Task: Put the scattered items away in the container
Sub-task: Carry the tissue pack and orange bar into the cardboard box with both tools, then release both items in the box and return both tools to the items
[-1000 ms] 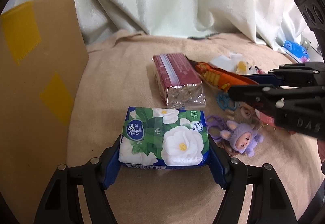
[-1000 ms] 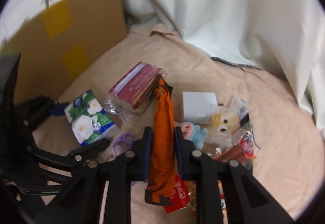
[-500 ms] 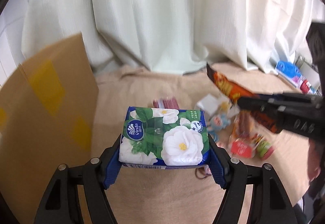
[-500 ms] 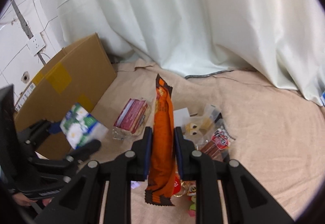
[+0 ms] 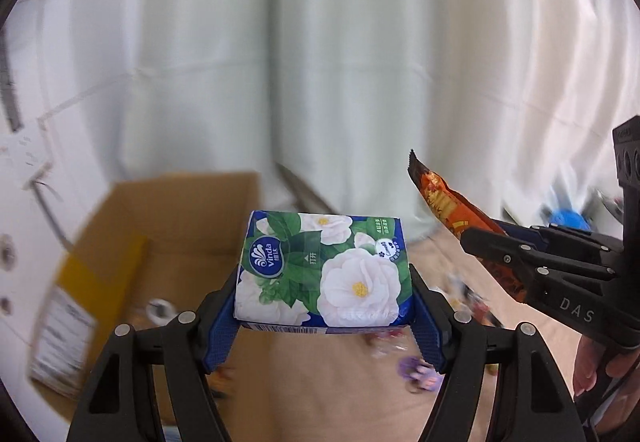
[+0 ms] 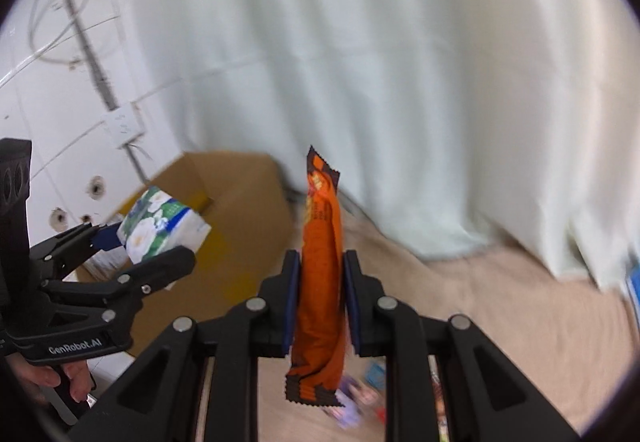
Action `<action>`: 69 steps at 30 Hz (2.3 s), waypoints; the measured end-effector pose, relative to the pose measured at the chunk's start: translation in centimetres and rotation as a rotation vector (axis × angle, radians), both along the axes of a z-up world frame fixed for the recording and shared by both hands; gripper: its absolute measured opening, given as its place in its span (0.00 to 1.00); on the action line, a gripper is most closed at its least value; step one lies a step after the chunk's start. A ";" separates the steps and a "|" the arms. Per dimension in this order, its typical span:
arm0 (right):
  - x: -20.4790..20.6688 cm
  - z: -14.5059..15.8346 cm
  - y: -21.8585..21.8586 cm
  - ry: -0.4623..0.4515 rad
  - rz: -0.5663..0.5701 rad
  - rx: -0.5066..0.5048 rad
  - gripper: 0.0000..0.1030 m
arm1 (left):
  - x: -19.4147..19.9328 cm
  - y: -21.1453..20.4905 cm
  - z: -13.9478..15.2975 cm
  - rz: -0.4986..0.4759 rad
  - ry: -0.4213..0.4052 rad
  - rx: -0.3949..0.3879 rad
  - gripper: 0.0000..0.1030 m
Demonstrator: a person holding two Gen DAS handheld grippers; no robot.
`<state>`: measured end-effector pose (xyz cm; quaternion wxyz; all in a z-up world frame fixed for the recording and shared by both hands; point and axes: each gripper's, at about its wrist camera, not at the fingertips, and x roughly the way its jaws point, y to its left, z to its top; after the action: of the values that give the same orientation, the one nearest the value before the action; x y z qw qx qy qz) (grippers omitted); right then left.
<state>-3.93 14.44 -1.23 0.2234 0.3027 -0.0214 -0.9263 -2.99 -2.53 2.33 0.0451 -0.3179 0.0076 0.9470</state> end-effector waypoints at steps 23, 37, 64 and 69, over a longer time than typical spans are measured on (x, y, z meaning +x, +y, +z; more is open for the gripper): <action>-6.4 -3.1 -20.6 -0.128 0.255 0.083 0.24 | 0.7 -16.7 -4.7 0.270 -0.105 -0.023 0.72; -5.9 -1.2 -18.3 -0.042 0.165 0.082 0.77 | 0.1 -17.0 -5.6 0.263 -0.151 0.060 0.72; 1.8 2.6 4.1 0.123 -0.297 0.132 1.00 | 2.8 -1.2 0.4 -0.004 0.018 -0.004 1.00; 2.9 0.6 8.1 0.082 -0.372 0.208 1.00 | 1.3 5.1 -2.6 -0.094 -0.061 0.031 1.00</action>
<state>-1.04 22.51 -0.67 0.0171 0.2771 0.0277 -0.9603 -1.68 2.55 -0.32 0.0946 -0.3453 0.0062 0.9337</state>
